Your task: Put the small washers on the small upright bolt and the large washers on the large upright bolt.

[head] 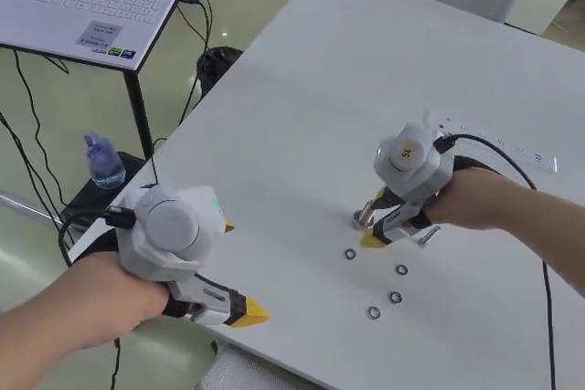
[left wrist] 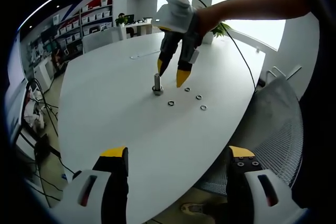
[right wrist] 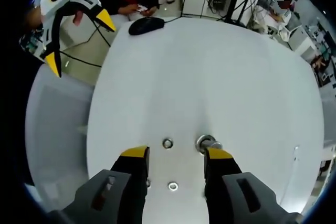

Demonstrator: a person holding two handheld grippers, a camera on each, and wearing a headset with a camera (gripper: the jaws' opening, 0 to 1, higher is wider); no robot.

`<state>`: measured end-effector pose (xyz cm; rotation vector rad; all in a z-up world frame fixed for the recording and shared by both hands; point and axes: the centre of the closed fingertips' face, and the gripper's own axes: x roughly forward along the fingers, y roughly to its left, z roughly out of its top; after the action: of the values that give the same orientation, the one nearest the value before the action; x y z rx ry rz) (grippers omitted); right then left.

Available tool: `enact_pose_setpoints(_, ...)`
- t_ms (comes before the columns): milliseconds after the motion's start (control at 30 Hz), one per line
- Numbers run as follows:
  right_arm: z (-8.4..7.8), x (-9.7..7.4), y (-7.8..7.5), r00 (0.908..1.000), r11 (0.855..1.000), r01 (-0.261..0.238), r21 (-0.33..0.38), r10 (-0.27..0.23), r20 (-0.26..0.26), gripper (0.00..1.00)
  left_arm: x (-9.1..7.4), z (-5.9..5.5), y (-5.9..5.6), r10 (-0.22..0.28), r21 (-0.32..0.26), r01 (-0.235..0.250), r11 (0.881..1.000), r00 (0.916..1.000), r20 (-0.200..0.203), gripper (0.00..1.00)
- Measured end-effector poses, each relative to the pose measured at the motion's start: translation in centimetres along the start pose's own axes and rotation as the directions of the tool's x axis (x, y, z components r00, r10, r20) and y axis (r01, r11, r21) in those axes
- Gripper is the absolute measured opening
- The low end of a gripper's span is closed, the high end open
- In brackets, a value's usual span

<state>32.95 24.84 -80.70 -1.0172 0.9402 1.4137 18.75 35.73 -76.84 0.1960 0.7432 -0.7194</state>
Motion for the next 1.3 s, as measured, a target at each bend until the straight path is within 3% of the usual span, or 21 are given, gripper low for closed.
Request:
enact_pose_setpoints(333, -0.9, 0.8, 1.4, 0.9998, 1.000, -0.008, 0.013, 0.008, 0.019, 0.43, -0.2, 0.9, 0.2, 0.020, -0.001, -0.020, 1.000, 0.9992, 0.034, 0.84)
enact_pose_setpoints(633, -0.9, 1.6, 1.4, 0.9990, 1.000, -0.010, 0.025, 0.009, 0.044, 0.43, 0.1, 0.8, -0.2, 0.009, -0.015, -0.008, 1.000, 0.9985, 0.054, 0.90)
enact_pose_setpoints(900, -1.3, 3.0, 1.2, 0.9993, 0.999, -0.013, 0.030, 0.011, 0.034, 0.40, 0.4, 0.3, -0.5, 0.009, -0.001, -0.009, 1.000, 0.9992, 0.040, 0.96)
enact_pose_setpoints(1300, -1.9, 5.6, 0.5, 0.9997, 1.000, 0.004, 0.015, -0.004, 0.024, 0.30, 0.3, -0.4, -0.4, -0.014, -0.001, 0.014, 1.000, 0.9998, 0.012, 0.90)
